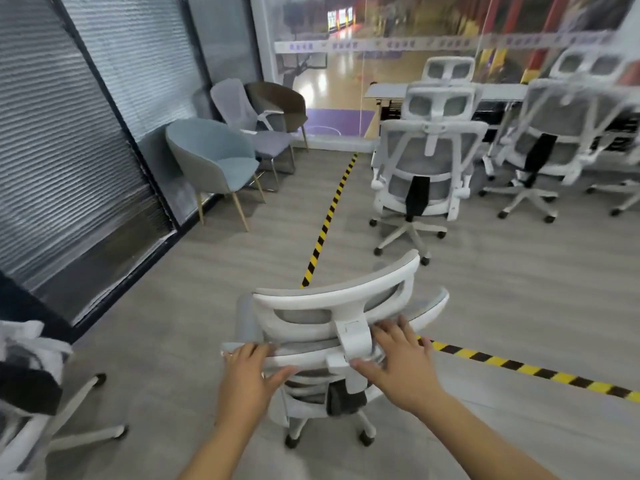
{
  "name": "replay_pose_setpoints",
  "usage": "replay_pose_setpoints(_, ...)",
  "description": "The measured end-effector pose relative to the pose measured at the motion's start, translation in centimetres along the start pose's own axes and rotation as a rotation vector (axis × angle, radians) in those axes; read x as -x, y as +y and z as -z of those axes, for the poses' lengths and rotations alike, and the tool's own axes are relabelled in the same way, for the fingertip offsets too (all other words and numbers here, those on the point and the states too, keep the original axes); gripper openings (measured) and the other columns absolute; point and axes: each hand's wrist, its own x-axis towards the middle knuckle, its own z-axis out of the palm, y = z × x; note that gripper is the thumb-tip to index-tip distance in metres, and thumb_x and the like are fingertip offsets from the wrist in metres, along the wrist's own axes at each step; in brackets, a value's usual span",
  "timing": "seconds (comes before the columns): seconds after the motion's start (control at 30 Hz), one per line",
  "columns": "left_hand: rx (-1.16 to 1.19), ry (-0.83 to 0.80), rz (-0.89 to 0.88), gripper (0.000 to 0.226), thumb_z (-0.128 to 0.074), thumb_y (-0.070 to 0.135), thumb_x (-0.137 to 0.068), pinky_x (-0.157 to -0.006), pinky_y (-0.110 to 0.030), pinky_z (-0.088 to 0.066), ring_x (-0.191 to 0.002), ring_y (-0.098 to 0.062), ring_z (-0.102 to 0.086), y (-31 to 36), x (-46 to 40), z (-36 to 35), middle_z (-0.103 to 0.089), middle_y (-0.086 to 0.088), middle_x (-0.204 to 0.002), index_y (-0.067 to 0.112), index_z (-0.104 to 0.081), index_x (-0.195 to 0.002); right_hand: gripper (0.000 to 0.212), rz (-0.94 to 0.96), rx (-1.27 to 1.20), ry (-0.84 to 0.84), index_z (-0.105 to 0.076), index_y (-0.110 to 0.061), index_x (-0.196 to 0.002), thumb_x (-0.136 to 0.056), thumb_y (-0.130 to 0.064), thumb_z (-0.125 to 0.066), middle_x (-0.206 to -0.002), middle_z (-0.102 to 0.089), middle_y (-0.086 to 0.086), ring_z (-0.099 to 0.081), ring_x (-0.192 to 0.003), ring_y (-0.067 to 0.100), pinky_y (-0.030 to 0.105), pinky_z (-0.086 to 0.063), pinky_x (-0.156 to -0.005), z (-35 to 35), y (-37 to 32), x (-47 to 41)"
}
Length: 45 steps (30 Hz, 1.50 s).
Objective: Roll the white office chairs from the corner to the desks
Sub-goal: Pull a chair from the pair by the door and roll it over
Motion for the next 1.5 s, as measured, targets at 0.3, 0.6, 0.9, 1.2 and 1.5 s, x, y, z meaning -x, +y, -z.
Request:
replay_pose_setpoints(0.3,-0.006,-0.111,-0.21,0.058,-0.047,0.079,-0.073,-0.092,-0.047,-0.048,-0.102,-0.007,-0.042,7.1,-15.5,-8.0,-0.054,0.02,-0.1,0.035,-0.063,-0.107,0.077,-0.301,0.053,0.212,-0.026,-0.052,-0.145,-0.076,-0.085,-0.021,-0.161,-0.012,-0.02,0.013,-0.151,0.017,0.054,0.002,-0.117,2.7,7.8,-8.0)
replay_pose_setpoints(0.6,-0.044,-0.191,-0.48,0.044,-0.065,0.063,-0.074,-0.091,-0.04,-0.047,-0.097,-0.017,-0.057,17.1,-30.5,-17.6,-0.06,0.011,-0.096,0.03,-0.065,-0.102,0.085,-0.638,0.003,0.276,-0.029,-0.045,-0.145,-0.072,-0.088,-0.026,-0.163,-0.007,-0.015,0.0,-0.151,0.021,0.054,-0.01,-0.117,8.5,15.0,-17.5)
replay_pose_setpoints(0.9,-0.052,-0.365,-0.643,0.039,-0.056,0.059,-0.085,-0.104,-0.043,-0.034,-0.112,-0.018,-0.048,30.5,-42.5,-28.0,-0.055,0.007,-0.112,0.03,-0.058,-0.111,0.084,-0.783,-0.097,0.394,-0.038,-0.029,-0.147,-0.078,-0.076,-0.054,-0.163,-0.019,-0.003,-0.006,-0.151,0.026,0.052,-0.025,-0.116,16.1,27.6,-26.6)
replay_pose_setpoints(1.2,-0.023,-0.416,-0.746,0.034,-0.049,0.049,-0.092,-0.104,-0.045,-0.037,-0.116,-0.017,-0.048,47.0,-50.1,-39.4,-0.056,0.008,-0.121,0.031,-0.055,-0.12,0.089,-0.794,-0.181,0.492,-0.036,-0.028,-0.15,-0.076,-0.073,-0.058,-0.163,-0.018,-0.006,-0.001,-0.151,0.02,0.054,-0.03,-0.114,25.1,45.9,-32.4)
replay_pose_setpoints(1.5,-0.079,-0.434,-0.766,0.033,-0.051,0.052,-0.09,-0.1,-0.04,-0.037,-0.112,-0.015,-0.051,63.3,-57.0,-50.6,-0.059,0.011,-0.116,0.032,-0.058,-0.115,0.096,-0.824,-0.1,0.43,-0.031,-0.029,-0.152,-0.073,-0.082,-0.043,-0.163,-0.017,-0.006,-0.004,-0.151,0.026,0.054,-0.029,-0.115,34.7,63.0,-38.4)
